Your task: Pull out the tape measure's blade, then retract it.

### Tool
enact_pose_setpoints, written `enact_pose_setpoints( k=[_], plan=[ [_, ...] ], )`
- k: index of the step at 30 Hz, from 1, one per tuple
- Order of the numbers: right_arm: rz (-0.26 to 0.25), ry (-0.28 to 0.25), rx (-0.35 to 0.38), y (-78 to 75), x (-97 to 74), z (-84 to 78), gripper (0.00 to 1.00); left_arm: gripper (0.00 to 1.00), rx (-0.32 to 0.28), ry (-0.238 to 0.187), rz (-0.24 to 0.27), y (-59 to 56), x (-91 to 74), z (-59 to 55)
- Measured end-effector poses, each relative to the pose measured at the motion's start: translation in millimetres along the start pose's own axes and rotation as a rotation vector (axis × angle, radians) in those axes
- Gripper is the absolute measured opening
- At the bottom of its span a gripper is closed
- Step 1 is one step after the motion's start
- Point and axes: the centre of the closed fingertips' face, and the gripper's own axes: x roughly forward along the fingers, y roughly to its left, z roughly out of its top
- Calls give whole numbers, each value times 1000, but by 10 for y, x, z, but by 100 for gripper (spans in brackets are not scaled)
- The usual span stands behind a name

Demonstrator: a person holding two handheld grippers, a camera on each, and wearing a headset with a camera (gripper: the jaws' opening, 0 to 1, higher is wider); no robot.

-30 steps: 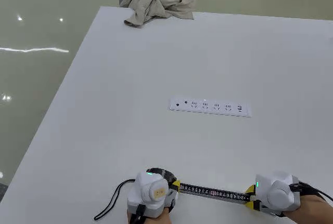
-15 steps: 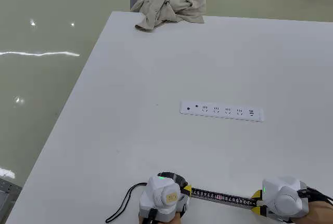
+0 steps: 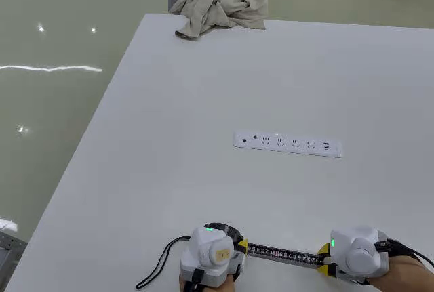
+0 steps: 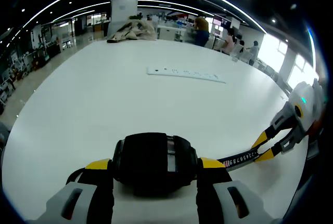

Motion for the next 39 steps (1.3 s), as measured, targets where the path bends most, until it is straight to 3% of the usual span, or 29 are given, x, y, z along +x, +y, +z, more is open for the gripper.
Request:
enact_pose_setpoints(
  k=[39],
  plan=[
    [24, -30, -15, -13, 189, 393, 14, 62, 2, 7, -3, 0, 4, -2]
  ],
)
